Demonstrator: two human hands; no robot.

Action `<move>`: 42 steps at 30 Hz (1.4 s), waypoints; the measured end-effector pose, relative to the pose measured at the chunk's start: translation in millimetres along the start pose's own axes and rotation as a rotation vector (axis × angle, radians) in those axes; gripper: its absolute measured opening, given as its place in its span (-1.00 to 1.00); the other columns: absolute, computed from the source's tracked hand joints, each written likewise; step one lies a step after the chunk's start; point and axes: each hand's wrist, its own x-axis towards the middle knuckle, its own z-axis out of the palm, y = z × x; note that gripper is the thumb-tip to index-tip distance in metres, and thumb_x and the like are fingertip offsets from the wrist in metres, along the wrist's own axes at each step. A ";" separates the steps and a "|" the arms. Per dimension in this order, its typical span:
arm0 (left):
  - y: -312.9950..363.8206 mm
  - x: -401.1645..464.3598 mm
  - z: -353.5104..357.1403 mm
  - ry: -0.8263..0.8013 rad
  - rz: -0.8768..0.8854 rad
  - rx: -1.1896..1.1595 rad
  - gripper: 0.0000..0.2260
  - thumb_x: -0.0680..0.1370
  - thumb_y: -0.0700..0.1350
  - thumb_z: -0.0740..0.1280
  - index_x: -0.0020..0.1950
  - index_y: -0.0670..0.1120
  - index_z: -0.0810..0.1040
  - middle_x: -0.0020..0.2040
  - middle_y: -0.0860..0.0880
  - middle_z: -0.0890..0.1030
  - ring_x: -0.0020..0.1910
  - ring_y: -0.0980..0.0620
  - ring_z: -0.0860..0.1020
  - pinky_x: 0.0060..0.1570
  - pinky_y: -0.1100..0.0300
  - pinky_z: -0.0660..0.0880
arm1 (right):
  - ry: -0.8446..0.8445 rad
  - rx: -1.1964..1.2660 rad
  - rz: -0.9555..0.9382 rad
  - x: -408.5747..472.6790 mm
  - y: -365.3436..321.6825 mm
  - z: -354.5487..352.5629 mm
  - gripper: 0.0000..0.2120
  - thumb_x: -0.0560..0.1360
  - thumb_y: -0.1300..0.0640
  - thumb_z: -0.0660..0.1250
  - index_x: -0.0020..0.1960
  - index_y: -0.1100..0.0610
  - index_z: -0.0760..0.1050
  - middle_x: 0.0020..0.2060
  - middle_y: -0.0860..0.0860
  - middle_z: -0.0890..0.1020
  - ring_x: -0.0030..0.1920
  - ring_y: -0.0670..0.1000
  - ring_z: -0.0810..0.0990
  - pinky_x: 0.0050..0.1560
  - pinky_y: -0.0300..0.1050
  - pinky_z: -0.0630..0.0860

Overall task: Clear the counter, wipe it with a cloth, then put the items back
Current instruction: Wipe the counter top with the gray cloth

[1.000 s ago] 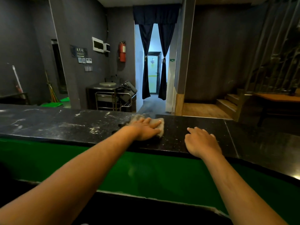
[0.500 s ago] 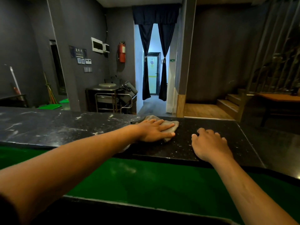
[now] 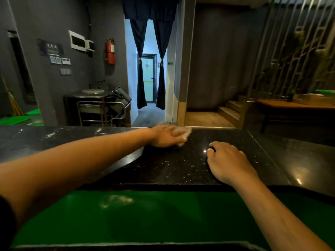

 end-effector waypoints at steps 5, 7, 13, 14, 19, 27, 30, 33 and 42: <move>-0.9 26.5 -8.9 -0.019 -0.311 -0.101 -0.45 0.68 0.21 0.01 0.62 0.01 0.13 0.60 -0.15 0.18 0.56 -0.19 0.16 0.52 -0.23 0.03 | 0.015 -0.001 0.014 1.7 0.3 0.8 -0.55 0.64 -0.06 -0.03 0.45 0.02 0.34 0.39 0.06 0.44 0.35 0.12 0.40 0.37 0.15 0.32; 8.6 8.7 0.3 0.006 -0.190 0.064 -0.38 0.62 0.35 -0.06 0.63 0.14 0.01 0.64 -0.12 0.07 0.59 -0.22 0.06 0.51 -0.31 -0.06 | 0.009 0.003 0.016 0.7 -1.6 -0.4 -0.56 0.64 -0.05 -0.03 0.44 0.02 0.35 0.38 0.07 0.44 0.35 0.13 0.41 0.36 0.15 0.33; 18.2 -92.8 41.5 0.047 0.126 0.147 -0.40 0.55 0.43 -0.20 0.56 0.35 -0.24 0.65 -0.04 -0.11 0.61 -0.12 -0.10 0.54 -0.21 -0.15 | -0.018 0.013 0.039 -3.4 -4.8 -5.2 -0.56 0.62 -0.01 -0.03 0.44 0.02 0.36 0.39 0.10 0.44 0.35 0.16 0.41 0.34 0.15 0.33; 4.7 -95.9 40.6 0.070 0.077 0.130 -0.39 0.54 0.45 -0.22 0.56 0.35 -0.24 0.65 -0.04 -0.09 0.61 -0.13 -0.10 0.54 -0.22 -0.13 | -0.028 0.016 0.046 -3.6 -5.1 -6.1 -0.56 0.62 -0.01 -0.02 0.44 0.02 0.36 0.39 0.11 0.44 0.34 0.17 0.41 0.34 0.15 0.33; -31.0 -89.4 22.1 0.077 -0.302 0.073 -0.33 0.50 0.49 -0.18 0.58 0.33 -0.14 0.65 -0.07 -0.04 0.60 -0.24 -0.07 0.48 -0.37 -0.10 | -0.057 0.021 0.046 -6.6 -5.5 -9.4 -0.57 0.61 0.00 -0.03 0.39 0.05 0.40 0.36 0.13 0.47 0.31 0.20 0.43 0.31 0.16 0.34; 2.7 -164.0 46.6 0.116 -0.063 0.053 -0.55 0.64 0.31 -0.18 0.53 0.39 -0.15 0.65 -0.03 -0.05 0.61 -0.11 -0.05 0.56 -0.15 -0.15 | 0.045 0.065 -0.069 -24.8 -33.3 -8.0 -0.55 0.64 -0.05 -0.01 0.47 0.02 0.33 0.46 0.11 0.35 0.45 0.15 0.29 0.40 0.18 0.24; -49.4 -165.1 42.4 0.186 -0.208 -0.101 -0.55 0.70 0.19 -0.16 0.59 0.25 -0.16 0.65 -0.02 -0.06 0.62 -0.11 -0.07 0.56 -0.09 -0.14 | -0.055 0.077 -0.181 -39.2 -76.0 6.7 -0.53 0.65 -0.08 -0.03 0.52 0.00 0.27 0.52 0.08 0.26 0.51 0.14 0.19 0.45 0.20 0.15; -87.0 -151.8 31.5 0.096 -0.308 -0.052 -0.37 0.43 0.55 -0.34 0.47 0.41 -0.28 0.65 0.01 -0.08 0.62 -0.19 -0.08 0.53 -0.27 -0.08 | -0.123 0.027 -0.139 -38.1 -96.5 16.4 -0.50 0.63 -0.11 -0.07 0.51 -0.01 0.26 0.51 0.09 0.29 0.49 0.16 0.23 0.46 0.25 0.13; -76.6 -184.7 45.7 0.084 0.124 0.189 -0.43 0.53 0.35 -0.33 0.54 0.30 -0.28 0.65 0.01 -0.15 0.62 -0.09 -0.14 0.56 -0.15 -0.13 | -0.231 -0.081 -0.003 -26.5 -113.1 15.6 -0.43 0.63 -0.20 -0.09 0.60 -0.05 0.03 0.59 0.09 0.04 0.57 0.19 0.00 0.50 0.30 -0.05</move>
